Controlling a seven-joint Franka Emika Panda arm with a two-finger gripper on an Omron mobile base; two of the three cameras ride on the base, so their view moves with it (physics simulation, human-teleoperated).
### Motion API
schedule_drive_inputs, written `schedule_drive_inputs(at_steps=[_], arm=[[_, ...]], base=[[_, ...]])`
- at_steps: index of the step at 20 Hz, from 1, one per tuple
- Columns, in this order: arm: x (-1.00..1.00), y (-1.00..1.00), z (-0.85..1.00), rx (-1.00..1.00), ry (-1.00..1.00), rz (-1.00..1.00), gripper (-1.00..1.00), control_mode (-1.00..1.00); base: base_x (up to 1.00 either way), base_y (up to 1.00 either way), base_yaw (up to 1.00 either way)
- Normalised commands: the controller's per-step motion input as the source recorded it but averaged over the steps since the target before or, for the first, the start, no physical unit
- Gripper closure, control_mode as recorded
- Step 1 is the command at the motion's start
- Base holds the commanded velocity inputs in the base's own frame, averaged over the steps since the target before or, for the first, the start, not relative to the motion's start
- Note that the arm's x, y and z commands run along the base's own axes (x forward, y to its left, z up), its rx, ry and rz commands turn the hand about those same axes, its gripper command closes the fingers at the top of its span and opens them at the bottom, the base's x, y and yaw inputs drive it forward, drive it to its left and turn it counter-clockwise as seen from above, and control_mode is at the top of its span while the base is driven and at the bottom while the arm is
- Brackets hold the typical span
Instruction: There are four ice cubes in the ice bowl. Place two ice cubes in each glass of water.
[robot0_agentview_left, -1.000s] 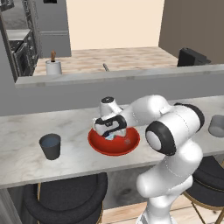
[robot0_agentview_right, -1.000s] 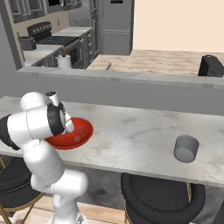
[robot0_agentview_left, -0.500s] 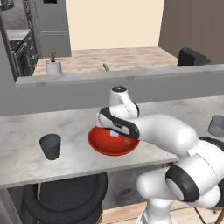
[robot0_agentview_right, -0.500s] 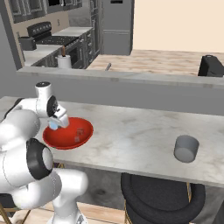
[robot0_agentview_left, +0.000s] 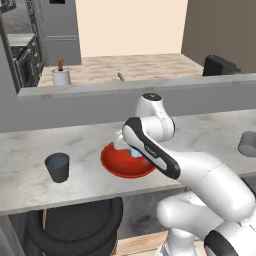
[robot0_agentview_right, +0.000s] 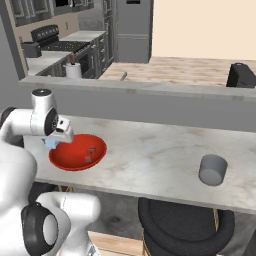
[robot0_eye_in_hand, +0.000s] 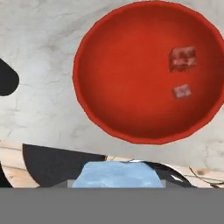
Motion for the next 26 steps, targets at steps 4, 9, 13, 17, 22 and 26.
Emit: schedule_drive_inputs(at_steps=[4, 9, 13, 17, 22, 26], arm=[[-0.17, 0.33, 0.20, 0.00, -0.10, 0.34, 1.00, -1.00], [0.00, 0.81, 0.10, 0.00, -0.12, 0.07, 1.00, -1.00], [0.00, 0.85, 0.09, 0.00, -0.09, 0.00, 1.00, -1.00], [0.06, 0.75, 0.16, 0.00, 0.03, 0.00, 1.00, -1.00], [0.23, 0.55, 0.22, 0.02, 0.03, 0.06, 1.00, -1.00], [0.53, 0.51, 0.13, 0.01, 0.00, 0.06, 1.00, -1.00]], base=[[0.00, 0.00, 0.00], [0.00, 0.00, 0.00], [0.00, 0.00, 0.00], [0.00, 0.00, 0.00], [0.00, 0.00, 0.00], [0.00, 0.00, 0.00]])
